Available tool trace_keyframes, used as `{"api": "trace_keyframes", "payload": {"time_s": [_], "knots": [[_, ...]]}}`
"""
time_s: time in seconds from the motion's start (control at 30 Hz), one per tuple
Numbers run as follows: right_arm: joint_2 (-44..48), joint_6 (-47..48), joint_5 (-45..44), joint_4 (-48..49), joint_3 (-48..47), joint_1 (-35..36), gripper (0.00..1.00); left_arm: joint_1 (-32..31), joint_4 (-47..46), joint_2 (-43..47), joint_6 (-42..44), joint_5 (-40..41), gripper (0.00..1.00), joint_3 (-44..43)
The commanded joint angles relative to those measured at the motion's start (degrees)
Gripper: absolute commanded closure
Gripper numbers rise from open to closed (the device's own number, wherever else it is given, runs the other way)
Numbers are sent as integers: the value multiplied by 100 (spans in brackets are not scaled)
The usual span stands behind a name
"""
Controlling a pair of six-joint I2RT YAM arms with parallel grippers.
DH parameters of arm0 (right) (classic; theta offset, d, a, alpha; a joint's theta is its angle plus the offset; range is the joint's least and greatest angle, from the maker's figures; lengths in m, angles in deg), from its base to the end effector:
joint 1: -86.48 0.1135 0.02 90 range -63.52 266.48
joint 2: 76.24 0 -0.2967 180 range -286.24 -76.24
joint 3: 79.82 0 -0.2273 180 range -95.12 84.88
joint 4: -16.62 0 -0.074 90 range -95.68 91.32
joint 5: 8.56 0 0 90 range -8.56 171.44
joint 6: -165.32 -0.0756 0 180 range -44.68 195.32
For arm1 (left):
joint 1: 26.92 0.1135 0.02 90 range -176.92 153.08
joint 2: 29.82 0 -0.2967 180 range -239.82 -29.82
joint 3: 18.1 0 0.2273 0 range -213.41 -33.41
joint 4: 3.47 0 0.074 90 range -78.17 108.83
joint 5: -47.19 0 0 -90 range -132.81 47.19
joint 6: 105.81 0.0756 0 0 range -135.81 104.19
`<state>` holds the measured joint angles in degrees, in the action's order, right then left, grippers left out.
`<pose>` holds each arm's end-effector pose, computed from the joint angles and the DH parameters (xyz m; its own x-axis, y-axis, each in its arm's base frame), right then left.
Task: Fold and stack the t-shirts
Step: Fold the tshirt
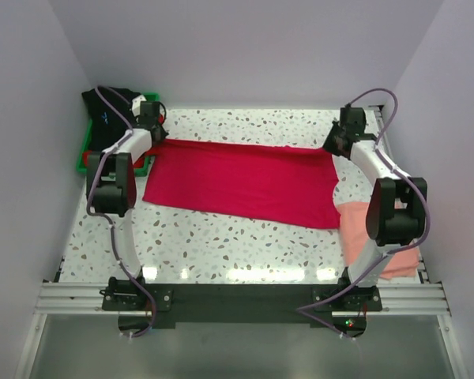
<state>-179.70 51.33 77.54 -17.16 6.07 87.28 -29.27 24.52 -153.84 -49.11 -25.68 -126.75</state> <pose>0.4224 0.0008 0.2630 -0.6100 0.3972 -0.6857 0.3106 0.9159 0.2542 0.5120 0.0013 0.1988 -0.4774 -0.5055 -0.7187 -0.5227 0.8209 -0.2301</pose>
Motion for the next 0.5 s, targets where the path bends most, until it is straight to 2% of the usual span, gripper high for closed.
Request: {"api": "trace_keyframes", "payload": {"time_s": [0.0,0.47], "knots": [[483,-220,-40,327,479,-18,100,85,-293,563,-1,116,100,289],[1617,-484,12,354,1736,-18,100,121,-152,1565,-247,353,100,1327]]}}
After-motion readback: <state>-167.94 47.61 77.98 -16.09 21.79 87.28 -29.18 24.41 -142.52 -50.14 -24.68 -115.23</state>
